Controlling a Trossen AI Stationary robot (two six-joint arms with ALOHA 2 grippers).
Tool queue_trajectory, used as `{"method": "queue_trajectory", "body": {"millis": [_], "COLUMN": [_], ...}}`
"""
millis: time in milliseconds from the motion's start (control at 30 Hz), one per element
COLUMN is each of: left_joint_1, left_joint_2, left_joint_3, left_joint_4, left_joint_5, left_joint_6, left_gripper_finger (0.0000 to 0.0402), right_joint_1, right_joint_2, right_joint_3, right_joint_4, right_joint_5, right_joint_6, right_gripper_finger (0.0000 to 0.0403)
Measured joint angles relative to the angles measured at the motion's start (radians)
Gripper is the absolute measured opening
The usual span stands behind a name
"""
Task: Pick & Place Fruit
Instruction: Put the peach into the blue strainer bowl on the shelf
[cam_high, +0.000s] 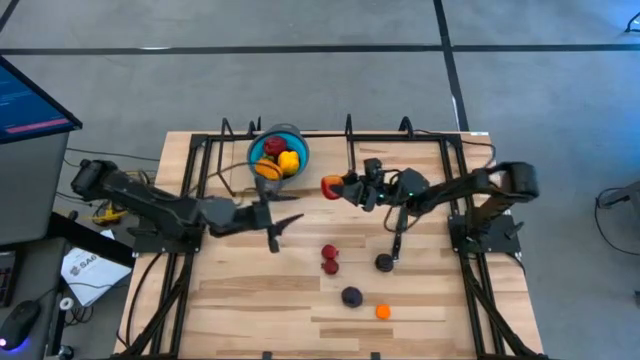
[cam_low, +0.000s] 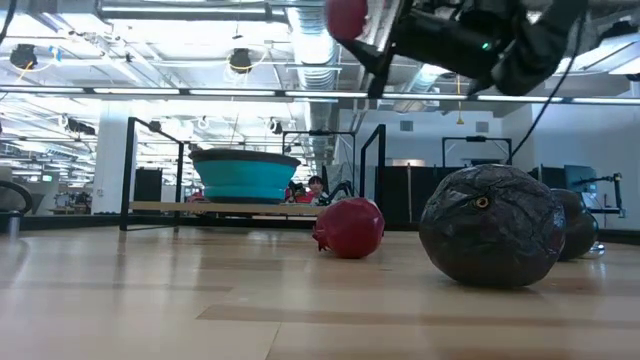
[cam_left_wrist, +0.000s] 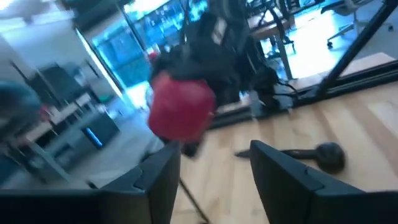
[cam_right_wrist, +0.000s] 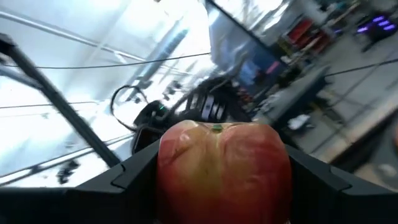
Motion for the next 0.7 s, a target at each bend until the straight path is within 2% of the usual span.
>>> {"method": "queue_trajectory", "body": {"millis": [67,167,367,467,567,700], "left_joint_1": [0.015,0.044,0.104,0.121,0.124,0.123], "left_joint_2": [-0.018,-0.024,0.023,0.048,0.066,0.091], "left_joint_3": [0.000,0.000,0.000,0.000,0.000,0.000], "left_joint_4": [-0.004,-0.004,0.006,0.022,0.077,0.119], "left_joint_5": [0.065,0.141,0.146,0.140,0.118,0.114], "left_joint_6": [0.064,0.072,0.076,0.069,0.067,0.067], "left_gripper_finger": [0.0197,0.0235,0.0338,0.0375,0.0395,0.0395], "right_joint_1": [-0.007,-0.010,-0.006,-0.006,-0.006,-0.006], "right_joint_2": [0.053,0.121,0.211,0.240,0.246,0.246], "right_joint_3": [0.028,0.075,0.174,0.210,0.228,0.233], "right_joint_4": [0.052,0.100,0.105,0.103,0.096,0.087], "right_joint_5": [-0.039,-0.083,-0.148,-0.173,-0.177,-0.176], "right_joint_6": [0.026,0.057,0.070,0.082,0.082,0.067], "right_gripper_finger": [0.0258,0.0258,0.0259,0.0259,0.0259,0.0259]}}
